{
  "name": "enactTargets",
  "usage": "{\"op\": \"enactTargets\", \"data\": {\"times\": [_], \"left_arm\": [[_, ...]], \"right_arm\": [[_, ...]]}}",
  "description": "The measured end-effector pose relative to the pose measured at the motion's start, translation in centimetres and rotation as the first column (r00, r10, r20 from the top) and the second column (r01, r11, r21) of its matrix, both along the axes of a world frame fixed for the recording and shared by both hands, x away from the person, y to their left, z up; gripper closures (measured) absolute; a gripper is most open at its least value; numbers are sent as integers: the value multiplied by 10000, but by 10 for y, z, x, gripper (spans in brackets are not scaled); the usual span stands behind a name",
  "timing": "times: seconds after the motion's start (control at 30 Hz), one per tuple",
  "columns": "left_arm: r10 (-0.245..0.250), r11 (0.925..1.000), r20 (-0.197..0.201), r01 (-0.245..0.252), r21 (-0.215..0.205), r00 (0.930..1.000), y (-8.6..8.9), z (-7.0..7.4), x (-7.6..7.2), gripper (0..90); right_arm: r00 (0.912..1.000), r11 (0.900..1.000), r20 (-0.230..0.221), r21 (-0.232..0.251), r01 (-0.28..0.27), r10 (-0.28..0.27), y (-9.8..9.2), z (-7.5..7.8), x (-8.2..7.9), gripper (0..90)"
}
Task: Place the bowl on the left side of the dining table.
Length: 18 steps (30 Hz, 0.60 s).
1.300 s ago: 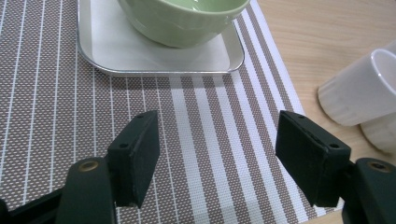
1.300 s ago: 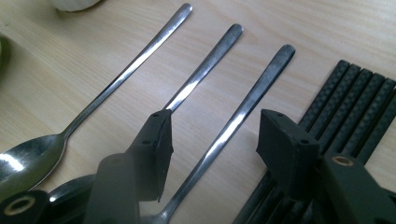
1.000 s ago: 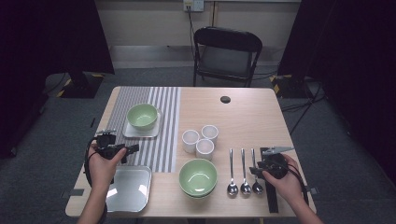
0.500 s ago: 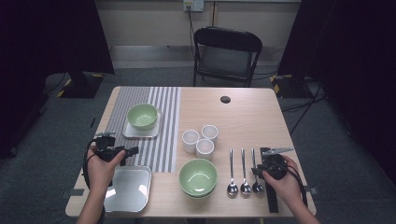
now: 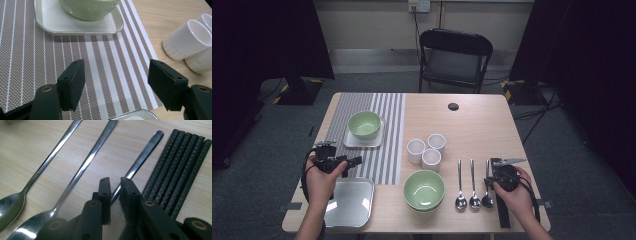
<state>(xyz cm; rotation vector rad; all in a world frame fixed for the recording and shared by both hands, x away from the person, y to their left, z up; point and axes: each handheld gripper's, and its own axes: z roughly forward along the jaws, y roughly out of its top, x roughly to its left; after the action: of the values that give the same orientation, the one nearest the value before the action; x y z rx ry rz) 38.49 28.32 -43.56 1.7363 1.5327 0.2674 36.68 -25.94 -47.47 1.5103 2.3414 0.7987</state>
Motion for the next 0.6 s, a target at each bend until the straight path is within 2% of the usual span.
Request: {"op": "enactTargets", "data": {"times": [0.3, 0.4, 0.6], "left_arm": [[-22, 10000, -50, 22, -2, 10000, 0, -1, -2, 305], [-34, 10000, -100, 34, -6, 9999, 0, -2, -3, 305], [-133, 9999, -116, 133, -15, 9998, -2, -2, -2, 305]], "right_arm": [[9997, 9997, 72, 62, 230, -230, 1, -1, 4, 805], [9999, 9998, 50, 148, 158, -159, 2, -1, 4, 765], [9997, 10000, 232, -43, 47, -46, 2, -1, 4, 804]]}}
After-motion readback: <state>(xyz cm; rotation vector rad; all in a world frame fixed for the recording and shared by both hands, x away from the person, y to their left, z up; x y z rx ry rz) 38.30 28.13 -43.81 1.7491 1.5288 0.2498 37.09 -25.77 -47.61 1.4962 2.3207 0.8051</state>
